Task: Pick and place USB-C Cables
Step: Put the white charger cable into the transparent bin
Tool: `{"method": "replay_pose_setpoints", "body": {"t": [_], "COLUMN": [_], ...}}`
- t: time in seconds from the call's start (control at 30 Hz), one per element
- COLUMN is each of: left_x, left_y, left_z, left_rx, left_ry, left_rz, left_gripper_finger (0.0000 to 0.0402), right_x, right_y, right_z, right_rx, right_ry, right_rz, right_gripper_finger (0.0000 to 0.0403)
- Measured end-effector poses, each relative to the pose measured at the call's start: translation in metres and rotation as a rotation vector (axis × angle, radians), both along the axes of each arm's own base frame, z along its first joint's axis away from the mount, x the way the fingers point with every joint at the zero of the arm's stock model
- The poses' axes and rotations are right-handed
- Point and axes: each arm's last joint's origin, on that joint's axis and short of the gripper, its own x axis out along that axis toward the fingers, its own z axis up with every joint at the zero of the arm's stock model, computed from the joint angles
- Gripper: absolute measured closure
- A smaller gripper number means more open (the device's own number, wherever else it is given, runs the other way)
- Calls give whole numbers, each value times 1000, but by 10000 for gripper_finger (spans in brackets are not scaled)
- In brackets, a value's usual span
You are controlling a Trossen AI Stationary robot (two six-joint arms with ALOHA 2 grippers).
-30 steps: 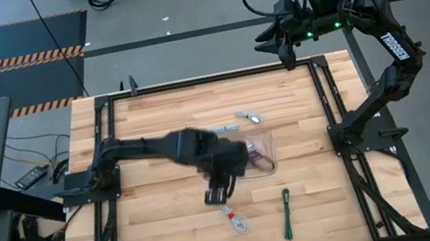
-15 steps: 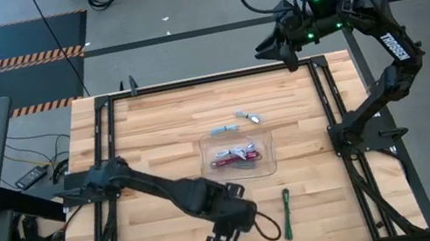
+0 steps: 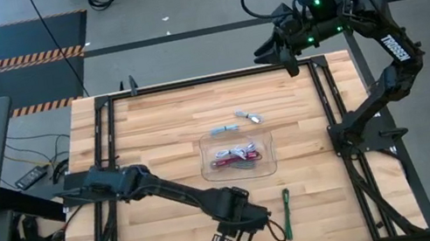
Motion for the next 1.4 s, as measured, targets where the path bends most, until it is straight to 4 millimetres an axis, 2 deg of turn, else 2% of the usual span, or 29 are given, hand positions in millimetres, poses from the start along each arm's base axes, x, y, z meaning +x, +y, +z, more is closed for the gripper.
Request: {"method": "replay_pose_setpoints", "body": {"t": [0.2,0.37,0.63,0.9,1.07,1.3,1.4], "left_x": [8,14,24,26,28,28,28], "left_y": [-1,8,21,21,21,22,21], "left_z": [-28,-43,-65,-79,-79,-78,-77], "left_rx": [83,114,121,116,108,90,52], "left_ry": [19,41,86,110,101,103,120], "left_rz": [-94,-111,-92,-84,-38,27,49], "left_gripper_finger": [212,189,182,184,227,353,356], "right_x": [0,0,0,0,0,0,0], "right_y": [0,0,0,0,0,-1,-1], "right_z": [0,0,0,1,1,1,1], "right_rx": [-2,-6,-8,-15,-27,-41,-33], "right_ry": [1,1,1,-6,-3,0,0], "right_rz": [1,3,2,4,-1,-9,-14], "right_gripper_finger": [265,265,265,265,265,265,265]}}
